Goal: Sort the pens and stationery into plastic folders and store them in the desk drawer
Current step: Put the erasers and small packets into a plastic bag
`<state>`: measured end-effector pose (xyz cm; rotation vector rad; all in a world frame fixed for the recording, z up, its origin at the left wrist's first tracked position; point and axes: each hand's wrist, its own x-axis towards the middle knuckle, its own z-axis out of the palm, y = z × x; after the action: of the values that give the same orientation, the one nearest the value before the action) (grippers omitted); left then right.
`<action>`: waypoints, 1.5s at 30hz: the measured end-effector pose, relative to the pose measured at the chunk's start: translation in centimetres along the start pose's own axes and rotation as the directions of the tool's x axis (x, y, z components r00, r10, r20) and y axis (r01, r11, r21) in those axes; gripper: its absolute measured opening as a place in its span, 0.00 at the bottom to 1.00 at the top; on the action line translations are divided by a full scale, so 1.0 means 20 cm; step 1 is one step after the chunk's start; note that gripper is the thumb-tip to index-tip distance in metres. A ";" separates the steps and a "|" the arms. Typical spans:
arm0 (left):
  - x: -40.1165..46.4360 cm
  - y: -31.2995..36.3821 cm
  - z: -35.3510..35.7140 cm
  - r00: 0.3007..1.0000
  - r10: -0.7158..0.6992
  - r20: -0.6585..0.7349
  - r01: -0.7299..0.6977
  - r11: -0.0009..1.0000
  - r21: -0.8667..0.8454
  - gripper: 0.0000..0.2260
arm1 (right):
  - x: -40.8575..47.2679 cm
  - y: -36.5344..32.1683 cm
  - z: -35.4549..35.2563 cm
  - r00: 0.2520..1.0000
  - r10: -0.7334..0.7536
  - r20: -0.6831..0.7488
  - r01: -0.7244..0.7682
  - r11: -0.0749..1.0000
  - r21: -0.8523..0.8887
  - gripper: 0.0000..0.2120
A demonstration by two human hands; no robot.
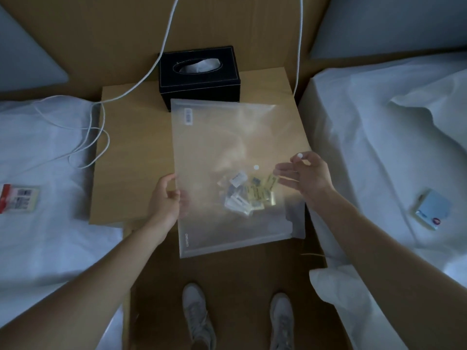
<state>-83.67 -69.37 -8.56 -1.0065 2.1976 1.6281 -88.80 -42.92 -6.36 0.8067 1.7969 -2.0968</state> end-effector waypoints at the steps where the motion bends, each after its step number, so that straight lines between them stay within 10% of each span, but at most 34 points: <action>1: 0.00 0.01 0.01 1.000 0.010 -0.006 -0.010 1.000 0.012 0.14 | 0.01 0.01 -0.01 1.000 0.005 -0.012 -0.005 1.000 0.009 0.10; 33: -0.77 1.01 -0.06 0.872 0.488 -0.042 -0.488 0.862 -0.138 0.15 | -0.71 -1.16 -0.23 0.911 -0.405 -0.075 0.408 0.913 0.018 0.10; 45: -1.29 1.57 -0.37 0.799 0.595 -0.088 -0.565 0.693 -0.448 0.14 | -1.38 -1.96 -0.11 0.719 -0.694 0.023 0.686 0.705 -0.179 0.08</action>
<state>-83.11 -61.53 31.93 -0.3011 2.2740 2.5041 -86.85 -37.35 41.30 0.1033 2.5601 -2.2634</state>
